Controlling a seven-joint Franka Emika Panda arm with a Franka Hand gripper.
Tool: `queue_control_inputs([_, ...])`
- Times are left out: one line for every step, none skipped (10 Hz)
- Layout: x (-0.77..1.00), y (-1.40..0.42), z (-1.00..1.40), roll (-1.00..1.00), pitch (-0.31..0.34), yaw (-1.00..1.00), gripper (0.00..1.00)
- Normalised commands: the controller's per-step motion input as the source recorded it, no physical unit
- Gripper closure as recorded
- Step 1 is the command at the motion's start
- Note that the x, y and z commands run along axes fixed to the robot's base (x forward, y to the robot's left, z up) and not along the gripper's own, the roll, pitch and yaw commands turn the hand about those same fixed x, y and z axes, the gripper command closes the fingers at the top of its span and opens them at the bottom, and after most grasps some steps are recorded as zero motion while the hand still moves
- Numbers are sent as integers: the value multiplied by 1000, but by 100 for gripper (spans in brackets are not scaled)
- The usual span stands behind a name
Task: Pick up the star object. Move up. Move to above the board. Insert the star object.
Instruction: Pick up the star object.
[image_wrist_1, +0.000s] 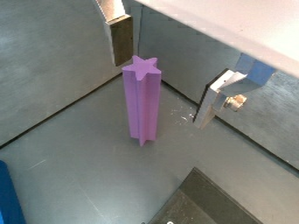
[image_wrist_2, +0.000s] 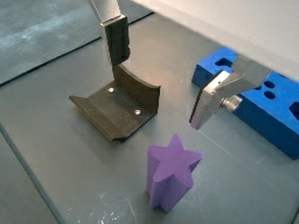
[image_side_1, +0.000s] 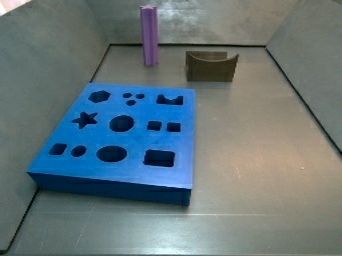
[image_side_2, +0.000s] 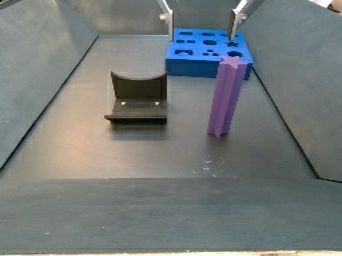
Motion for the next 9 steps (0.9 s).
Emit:
queue_control_inputs([0, 49, -43, -106, 0, 0, 0])
queue_control_inputs([0, 3, -49, -21, 0, 0, 0])
queue_control_inputs([-34, 91, -329, -150, -7, 0, 0])
queue_control_inputs([0, 231, -274, -137, 0, 9, 0])
queue_control_inputs([-609, 634, -346, -186, -37, 9, 0])
queue_control_inputs([-480, 606, -174, -173, -19, 29, 0])
queue_control_inputs([-11, 14, 0, 0, 0, 0, 0])
queue_control_inputs([-480, 6, 0, 120, -3, -6, 0])
queue_control_inputs([-763, 57, -103, 101, -44, -106, 0])
